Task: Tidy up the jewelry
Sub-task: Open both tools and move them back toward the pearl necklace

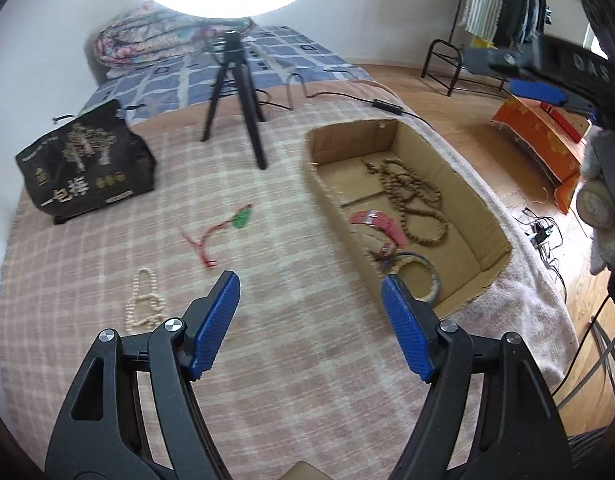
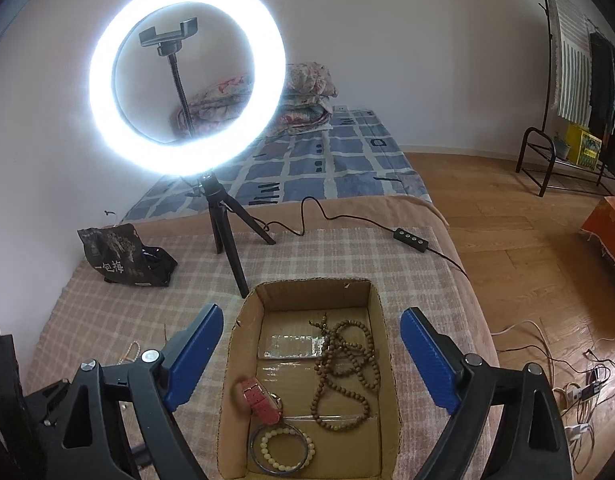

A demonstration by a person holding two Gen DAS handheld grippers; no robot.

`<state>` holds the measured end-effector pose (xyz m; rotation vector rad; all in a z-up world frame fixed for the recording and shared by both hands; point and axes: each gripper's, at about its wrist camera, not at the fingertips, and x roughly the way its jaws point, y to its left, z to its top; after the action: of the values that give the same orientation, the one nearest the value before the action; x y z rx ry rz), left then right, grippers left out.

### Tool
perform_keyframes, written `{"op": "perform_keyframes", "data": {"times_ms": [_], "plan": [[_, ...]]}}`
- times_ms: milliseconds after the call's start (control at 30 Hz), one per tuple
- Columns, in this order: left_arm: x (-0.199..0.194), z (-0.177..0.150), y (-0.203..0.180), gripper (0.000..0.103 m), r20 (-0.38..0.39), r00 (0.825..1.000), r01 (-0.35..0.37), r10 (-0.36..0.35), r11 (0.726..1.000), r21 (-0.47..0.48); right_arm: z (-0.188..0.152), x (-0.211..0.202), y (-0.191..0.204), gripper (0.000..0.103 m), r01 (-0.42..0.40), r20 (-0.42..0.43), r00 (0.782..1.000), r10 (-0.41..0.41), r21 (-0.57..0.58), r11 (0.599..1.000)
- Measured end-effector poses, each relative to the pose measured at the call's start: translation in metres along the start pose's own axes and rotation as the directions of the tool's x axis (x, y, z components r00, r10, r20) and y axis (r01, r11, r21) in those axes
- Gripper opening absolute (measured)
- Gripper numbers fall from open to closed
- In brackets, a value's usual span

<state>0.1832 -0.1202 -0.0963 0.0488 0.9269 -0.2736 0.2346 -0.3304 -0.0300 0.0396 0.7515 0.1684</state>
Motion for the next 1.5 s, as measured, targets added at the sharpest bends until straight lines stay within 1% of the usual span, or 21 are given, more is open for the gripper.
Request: {"op": "perform_keyframes", "data": {"times_ms": [67,133,233,367,533,700,833,933,1000,1067,1133,1167,1200,1267,1333,1500], "plan": [[-0.006,-0.003,0.017,0.076,0.003,1.0,-0.018,0.018,1.0,-0.017,-0.003,-0.005,0.007,0.1,0.007,0.008,1.0,-0.007,-0.009,1.0],[-0.012,-0.005,0.036,0.076,0.004,0.999,-0.032,0.032,0.998,-0.045,-0.006,-0.01,0.013,0.102,0.009,0.02,1.0,-0.008,-0.022,1.0],[-0.019,-0.01,0.064,0.076,0.01,0.998,-0.054,0.055,0.994,-0.091,-0.011,-0.016,0.025,0.102,-0.003,0.024,1.0,0.004,-0.042,0.999],[-0.022,-0.016,0.092,0.076,0.007,0.997,-0.075,0.076,0.988,-0.134,-0.019,-0.021,0.043,0.103,-0.021,0.034,0.999,0.023,-0.058,0.998],[-0.02,-0.025,0.13,0.076,-0.013,0.996,-0.092,0.091,0.974,-0.206,-0.029,-0.02,0.064,0.103,-0.073,0.042,0.996,0.075,-0.049,0.996],[-0.016,-0.031,0.162,0.076,-0.04,0.995,-0.096,0.089,0.96,-0.263,-0.038,-0.012,0.093,0.103,-0.102,0.018,0.994,0.104,-0.095,0.99],[-0.007,-0.032,0.182,0.076,-0.061,0.995,-0.091,0.076,0.95,-0.3,-0.053,-0.001,0.122,0.103,-0.135,-0.038,0.991,0.13,-0.165,0.977],[0.0,-0.032,0.188,0.076,-0.075,0.994,-0.095,0.076,0.948,-0.303,-0.067,0.008,0.141,0.103,-0.158,-0.082,0.986,0.144,-0.209,0.965],[0.005,-0.031,0.192,0.076,-0.085,0.994,-0.088,0.065,0.949,-0.304,-0.078,0.016,0.154,0.101,-0.19,-0.12,0.979,0.167,-0.221,0.957],[0.014,-0.03,0.196,0.075,-0.098,0.994,-0.082,0.054,0.948,-0.309,-0.088,0.023,0.165,0.095,-0.221,-0.152,0.97,0.189,-0.232,0.947],[0.022,-0.029,0.199,0.07,-0.112,0.993,-0.079,0.046,0.948,-0.307,-0.098,0.03,0.177,0.09,-0.245,-0.177,0.963,0.204,-0.246,0.938],[0.027,-0.029,0.199,0.069,-0.122,0.992,-0.079,0.044,0.949,-0.304,-0.104,0.033,0.183,0.087,-0.261,-0.192,0.957,0.216,-0.253,0.932],[0.031,-0.029,0.2,0.069,-0.131,0.991,-0.08,0.042,0.951,-0.3,-0.11,0.036,0.19,0.086,-0.278,-0.209,0.951,0.227,-0.26,0.925],[0.042,-0.03,0.2,0.069,-0.15,0.988,-0.08,0.038,0.954,-0.288,-0.12,0.042,0.2,0.079,-0.311,-0.239,0.938,0.25,-0.265,0.913],[0.053,-0.031,0.2,0.069,-0.173,0.985,-0.07,0.021,0.956,-0.285,-0.129,0.047,0.207,0.076,-0.337,-0.263,0.927,0.269,-0.267,0.903],[0.072,-0.032,0.204,0.069,-0.204,0.979,-0.07,0.007,0.95,-0.304,-0.148,0.063,0.224,0.065,-0.366,-0.325,0.907,0.267,-0.301,0.88]]}}
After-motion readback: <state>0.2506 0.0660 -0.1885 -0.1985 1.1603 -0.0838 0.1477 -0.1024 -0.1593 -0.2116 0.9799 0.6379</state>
